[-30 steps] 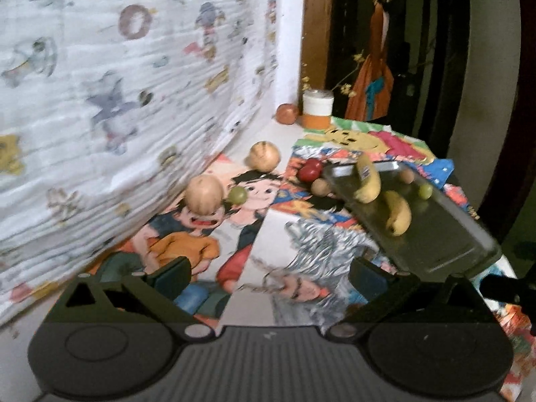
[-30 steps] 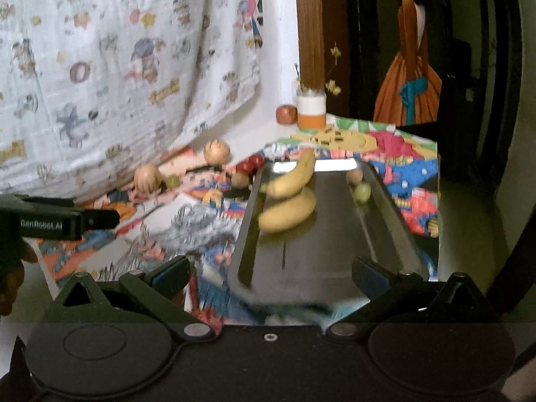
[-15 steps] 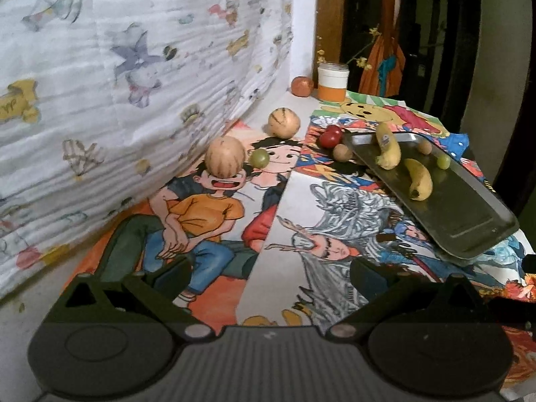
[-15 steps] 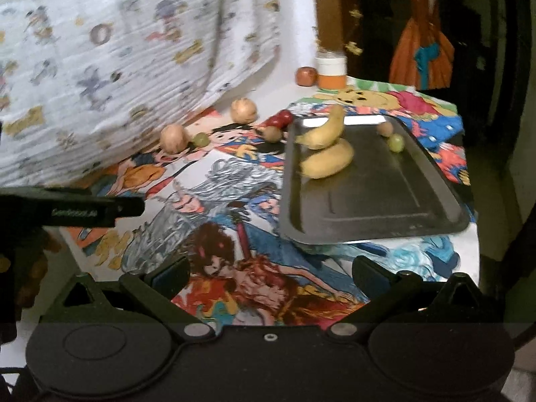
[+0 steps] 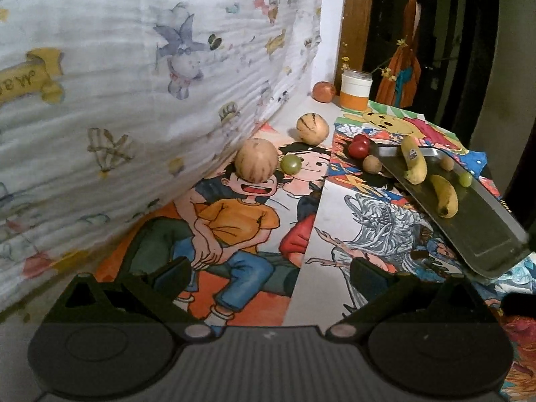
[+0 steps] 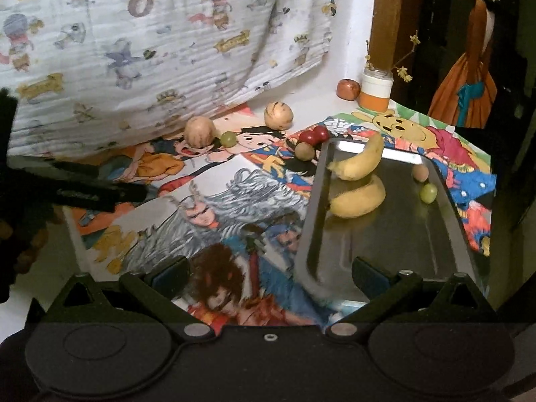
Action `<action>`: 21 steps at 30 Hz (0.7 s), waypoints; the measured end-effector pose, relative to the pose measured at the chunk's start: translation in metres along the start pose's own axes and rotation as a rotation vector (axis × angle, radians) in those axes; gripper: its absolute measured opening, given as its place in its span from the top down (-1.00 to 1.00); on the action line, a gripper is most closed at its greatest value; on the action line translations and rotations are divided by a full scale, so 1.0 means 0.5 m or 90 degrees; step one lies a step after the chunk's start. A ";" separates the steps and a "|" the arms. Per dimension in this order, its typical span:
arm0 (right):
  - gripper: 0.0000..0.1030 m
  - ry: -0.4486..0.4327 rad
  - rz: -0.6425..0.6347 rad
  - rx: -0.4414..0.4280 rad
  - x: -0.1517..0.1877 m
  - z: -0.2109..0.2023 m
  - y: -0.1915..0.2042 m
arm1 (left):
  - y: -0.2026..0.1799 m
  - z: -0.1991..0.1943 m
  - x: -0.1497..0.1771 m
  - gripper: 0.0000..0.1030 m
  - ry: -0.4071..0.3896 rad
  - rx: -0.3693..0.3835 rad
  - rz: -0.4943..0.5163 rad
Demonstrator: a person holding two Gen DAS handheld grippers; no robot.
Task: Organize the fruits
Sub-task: 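Grasp the large tan melon with the left tool while the right tool grasps a brown kiwi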
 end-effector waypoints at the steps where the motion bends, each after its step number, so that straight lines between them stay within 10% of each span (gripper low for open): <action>1: -0.99 0.000 -0.005 -0.007 -0.010 0.005 -0.006 | 0.000 0.002 -0.003 -0.99 -0.002 0.003 0.004; 21: -0.99 -0.057 -0.321 -0.055 -0.187 0.230 -0.091 | -0.039 0.096 -0.097 -0.99 -0.062 0.018 0.064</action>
Point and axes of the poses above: each gripper's, at about its wrist camera, not at the fingertips, and z roughly the way its jaws point, y to its left, x to its underside, the point moved 4 cm from there along z, roughly the way its jaws point, and after that the axes turned 13 degrees about -z, right-handed, at the moved point
